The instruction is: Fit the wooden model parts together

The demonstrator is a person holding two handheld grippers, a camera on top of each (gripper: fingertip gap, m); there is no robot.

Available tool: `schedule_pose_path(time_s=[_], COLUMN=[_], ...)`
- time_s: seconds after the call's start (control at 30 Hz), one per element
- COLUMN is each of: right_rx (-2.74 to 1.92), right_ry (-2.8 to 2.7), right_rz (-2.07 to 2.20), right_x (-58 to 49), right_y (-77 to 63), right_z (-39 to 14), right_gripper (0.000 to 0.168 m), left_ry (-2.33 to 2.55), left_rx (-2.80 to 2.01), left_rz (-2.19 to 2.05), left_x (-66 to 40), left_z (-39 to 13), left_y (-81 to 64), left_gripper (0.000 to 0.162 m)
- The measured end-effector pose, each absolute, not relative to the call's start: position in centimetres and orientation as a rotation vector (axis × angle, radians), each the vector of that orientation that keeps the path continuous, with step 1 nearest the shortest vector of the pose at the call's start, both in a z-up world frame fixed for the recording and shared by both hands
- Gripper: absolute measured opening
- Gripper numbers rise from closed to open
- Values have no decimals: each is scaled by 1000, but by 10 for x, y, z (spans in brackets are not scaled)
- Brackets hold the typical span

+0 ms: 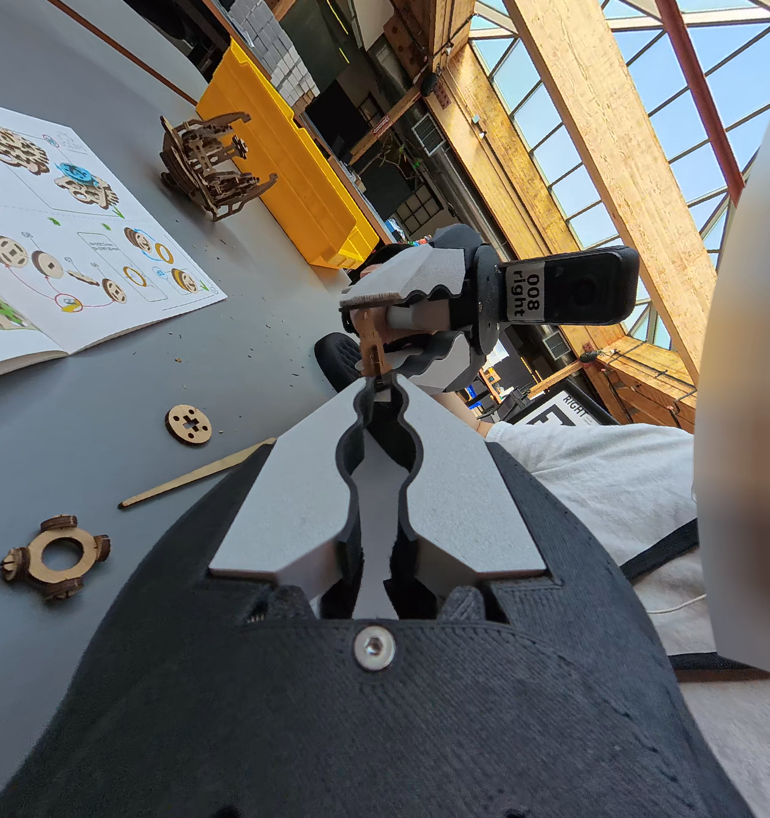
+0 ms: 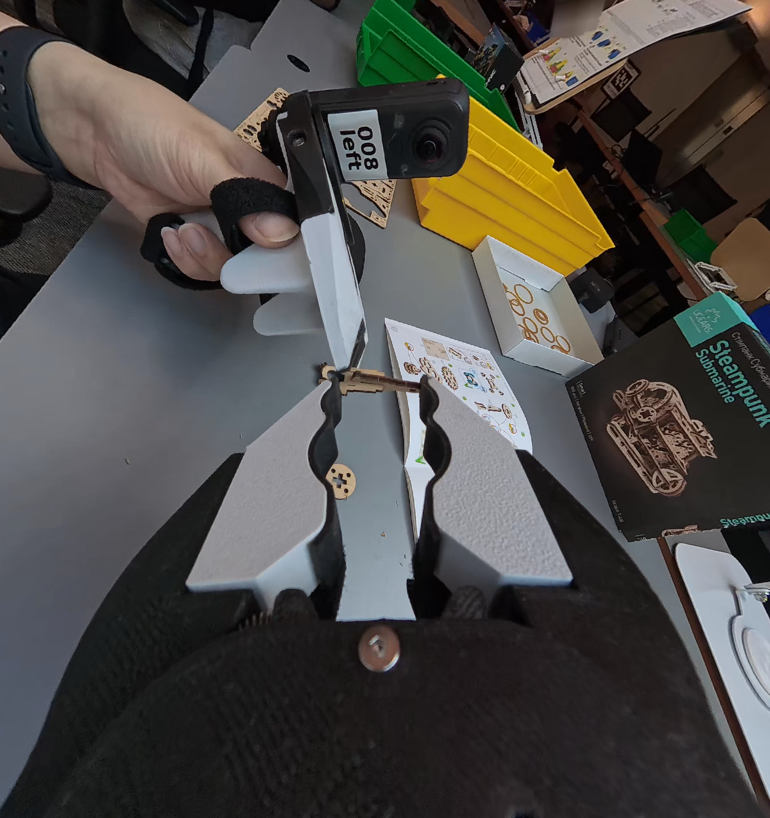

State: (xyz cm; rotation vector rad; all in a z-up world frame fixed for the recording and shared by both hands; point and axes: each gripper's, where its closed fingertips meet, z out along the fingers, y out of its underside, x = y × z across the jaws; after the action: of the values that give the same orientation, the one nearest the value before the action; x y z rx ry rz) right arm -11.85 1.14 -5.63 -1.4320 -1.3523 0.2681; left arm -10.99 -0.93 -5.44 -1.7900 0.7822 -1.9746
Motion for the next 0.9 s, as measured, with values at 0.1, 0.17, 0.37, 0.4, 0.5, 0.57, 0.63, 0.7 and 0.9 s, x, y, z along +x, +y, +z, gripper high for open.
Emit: schedule_pose_path(time_s=[0.1, 0.17, 0.37, 0.4, 0.5, 0.57, 0.63, 0.7, 0.9], right_rx=[-1423, -1422, -1415, -1422, -1420, -1405, -1378, -1333, -1235], right_ry=[-1345, -1338, -1321, -1312, -1301, -1313, -1320, -1332, -1277], right_rz=[299, 322, 313, 332, 358, 353, 357, 381, 447], right_x=[-120, -121, -119, -119, -118, -118, -120, -123, -120], right_y=[10, 10, 13, 13, 12, 11, 8, 1, -9], right_z=[-56, -56, -54, -53, -52, -52, -49, -43, -18], right_gripper=[34, 34, 28, 28, 28, 28, 28, 28, 28], left_ry=[785, 774, 735, 734, 723, 725, 736, 749, 780], left_rx=[-1789, -1794, -1817, -1820, -1819, -1803, -1779, -1759, -1687], left_rz=[-1978, -1989, -1972, -1968, -1958, -1963, -1972, -1978, -2016], left_x=[-112, -113, -121, -121, -124, -124, -123, -122, -120], left_z=[-53, -52, -54, -55, -57, -54, -50, -46, -30], left_y=[-11, -11, -7, -7, -5, -5, -7, -10, -19], left_gripper=[5, 6, 5, 4, 5, 6, 6, 6, 9])
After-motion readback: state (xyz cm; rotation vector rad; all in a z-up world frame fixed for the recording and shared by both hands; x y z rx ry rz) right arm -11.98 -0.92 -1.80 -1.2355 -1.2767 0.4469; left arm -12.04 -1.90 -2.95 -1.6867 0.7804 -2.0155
